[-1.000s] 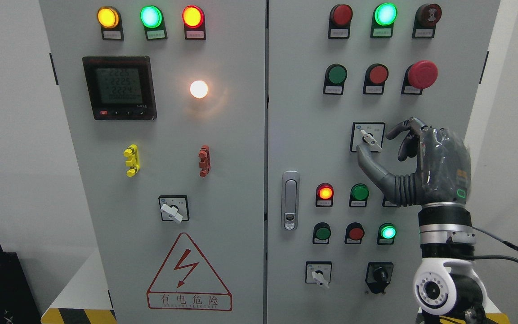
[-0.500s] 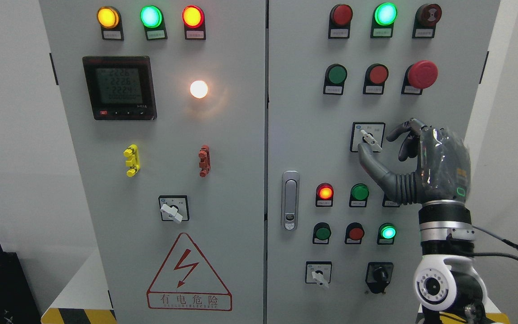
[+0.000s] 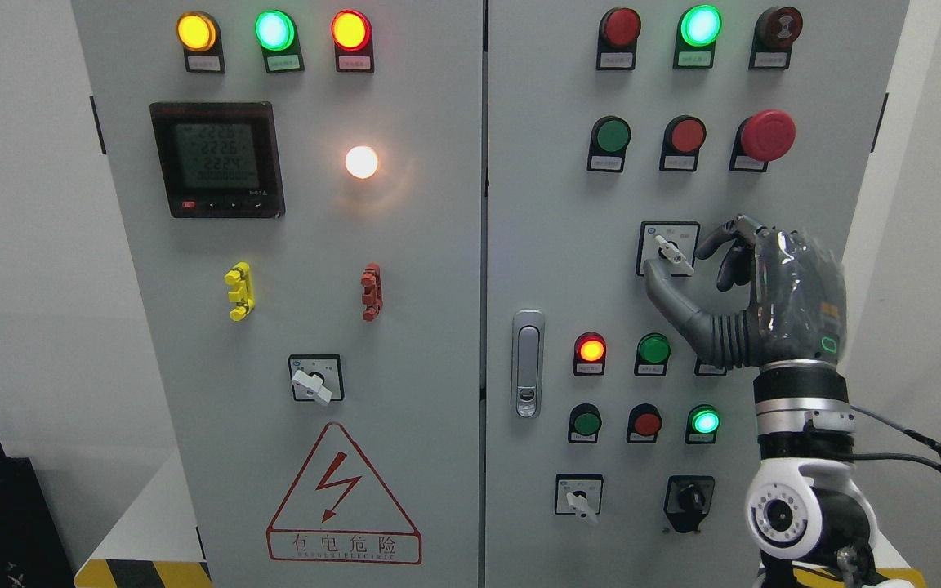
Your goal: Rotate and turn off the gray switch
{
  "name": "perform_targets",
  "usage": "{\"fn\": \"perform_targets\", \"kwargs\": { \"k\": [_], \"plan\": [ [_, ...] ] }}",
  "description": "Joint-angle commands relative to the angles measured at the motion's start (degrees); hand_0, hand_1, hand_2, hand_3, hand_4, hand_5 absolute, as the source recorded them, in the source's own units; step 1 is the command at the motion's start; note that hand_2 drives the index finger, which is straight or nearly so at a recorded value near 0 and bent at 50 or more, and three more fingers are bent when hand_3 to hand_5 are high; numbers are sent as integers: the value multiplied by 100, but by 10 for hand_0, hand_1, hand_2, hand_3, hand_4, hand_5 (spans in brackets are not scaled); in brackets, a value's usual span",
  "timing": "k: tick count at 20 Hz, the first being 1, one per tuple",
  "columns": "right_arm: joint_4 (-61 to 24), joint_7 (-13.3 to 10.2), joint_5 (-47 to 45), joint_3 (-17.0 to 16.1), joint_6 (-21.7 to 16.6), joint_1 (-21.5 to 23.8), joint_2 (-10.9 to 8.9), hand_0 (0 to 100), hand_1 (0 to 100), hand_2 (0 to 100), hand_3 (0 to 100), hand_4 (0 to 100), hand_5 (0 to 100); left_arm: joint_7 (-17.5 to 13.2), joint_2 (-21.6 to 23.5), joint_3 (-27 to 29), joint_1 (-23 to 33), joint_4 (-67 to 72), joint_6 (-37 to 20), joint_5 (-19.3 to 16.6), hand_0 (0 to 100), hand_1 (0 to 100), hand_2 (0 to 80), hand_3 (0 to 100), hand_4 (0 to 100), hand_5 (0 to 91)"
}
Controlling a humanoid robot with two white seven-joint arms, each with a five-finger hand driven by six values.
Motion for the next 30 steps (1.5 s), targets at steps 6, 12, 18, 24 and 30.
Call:
{"fn": "perform_targets", "kwargs": {
  "k": [6, 12, 18, 24, 30],
  "plan": [
    [95, 1, 9, -91, 2, -56, 1, 77, 384, 609, 894, 871, 1000, 6, 0, -9, 0, 79, 4, 0, 120, 389, 0, 0, 0, 0],
    [139, 1, 9, -91, 46, -83, 1, 71, 404, 621, 894, 871, 1000, 6, 0, -9, 0, 79, 4, 0, 120, 389, 0, 0, 0, 0],
    [139, -7, 0, -91, 46, -100, 9, 169, 419, 626, 893, 870, 1000, 6, 0, -9, 0, 79, 4, 0, 120, 389, 0, 0, 0, 0],
    [139, -7, 0, -91, 46, -100, 9, 227, 408, 630, 895, 870, 1000, 6, 0, -9, 0, 79, 4, 0, 120, 389, 0, 0, 0, 0],
    [147, -7, 9, -82, 46, -100, 9, 231, 412, 636, 899, 872, 1000, 6, 0, -9, 0, 79, 4, 0, 120, 389, 0, 0, 0, 0]
  ]
}}
